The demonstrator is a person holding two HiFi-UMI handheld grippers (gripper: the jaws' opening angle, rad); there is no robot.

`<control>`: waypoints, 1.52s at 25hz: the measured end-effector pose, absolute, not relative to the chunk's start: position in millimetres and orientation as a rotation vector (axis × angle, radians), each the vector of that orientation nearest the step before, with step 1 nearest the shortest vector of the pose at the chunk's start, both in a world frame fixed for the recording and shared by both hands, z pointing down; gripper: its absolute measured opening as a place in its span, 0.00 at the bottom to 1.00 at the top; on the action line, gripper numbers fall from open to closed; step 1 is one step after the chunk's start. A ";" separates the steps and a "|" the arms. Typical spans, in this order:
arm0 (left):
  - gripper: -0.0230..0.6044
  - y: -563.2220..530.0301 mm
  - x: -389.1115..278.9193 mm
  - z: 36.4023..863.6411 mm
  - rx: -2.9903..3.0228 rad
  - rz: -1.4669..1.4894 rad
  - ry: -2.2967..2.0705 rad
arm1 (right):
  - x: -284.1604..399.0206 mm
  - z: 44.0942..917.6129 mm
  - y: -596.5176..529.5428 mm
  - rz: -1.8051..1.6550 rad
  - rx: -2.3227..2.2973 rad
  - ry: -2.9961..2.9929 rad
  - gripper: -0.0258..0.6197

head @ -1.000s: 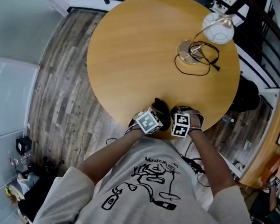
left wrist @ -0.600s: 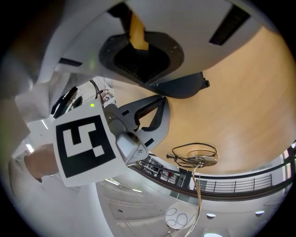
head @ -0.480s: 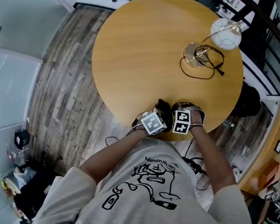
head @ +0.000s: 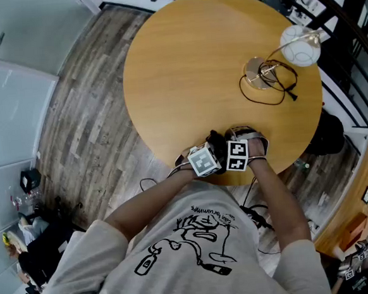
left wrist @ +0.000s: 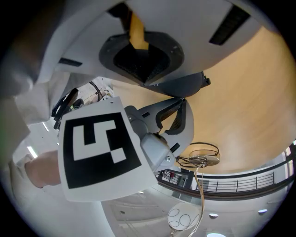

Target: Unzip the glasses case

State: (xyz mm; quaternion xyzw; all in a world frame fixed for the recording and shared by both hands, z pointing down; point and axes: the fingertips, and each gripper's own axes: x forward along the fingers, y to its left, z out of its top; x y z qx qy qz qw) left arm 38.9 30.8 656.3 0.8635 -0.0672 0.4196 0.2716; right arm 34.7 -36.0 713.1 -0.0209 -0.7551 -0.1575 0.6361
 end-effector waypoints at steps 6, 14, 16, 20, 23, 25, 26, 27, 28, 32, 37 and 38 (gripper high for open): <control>0.05 28.6 46.0 653.4 2.357 1.100 -0.165 | 23.7 713.4 -47.1 -0.470 -0.081 -1.732 0.08; 0.05 32.6 41.8 659.8 2.354 1.131 -0.148 | 8.2 711.1 -53.1 -0.704 -0.193 -1.710 0.08; 0.05 33.8 41.4 658.6 2.349 1.136 -0.139 | 6.5 710.9 -53.7 -0.757 -0.192 -1.699 0.08; 0.05 32.9 41.2 656.2 2.354 1.130 -0.137 | 11.4 709.3 -54.2 -0.633 -0.077 -1.753 0.08; 0.05 34.0 37.1 655.7 2.338 1.098 -0.149 | 24.5 704.1 -53.9 -0.354 0.104 -1.830 0.08; 0.05 35.9 35.8 653.2 2.310 1.066 -0.148 | 34.2 696.7 -53.1 -0.128 0.253 -1.897 0.08; 0.05 35.9 35.1 652.0 2.303 1.061 -0.149 | 39.3 691.8 -52.2 -0.020 0.325 -1.928 0.08; 0.05 35.4 34.6 650.6 2.301 1.060 -0.153 | 44.5 686.9 -50.7 0.081 0.390 -1.955 0.08; 0.05 34.1 34.4 648.2 2.306 1.057 -0.161 | 49.9 682.0 -48.5 0.178 0.450 -1.977 0.08; 0.05 23.9 33.2 633.9 2.322 0.992 -0.230 | 66.0 656.0 -40.3 0.515 0.662 -2.067 0.08; 0.05 3.9 25.9 605.1 2.345 0.868 -0.354 | 72.3 607.4 -38.7 0.791 0.895 -2.189 0.08; 0.05 -0.3 24.4 597.1 2.352 0.839 -0.381 | 72.4 597.5 -37.6 0.827 0.930 -2.204 0.08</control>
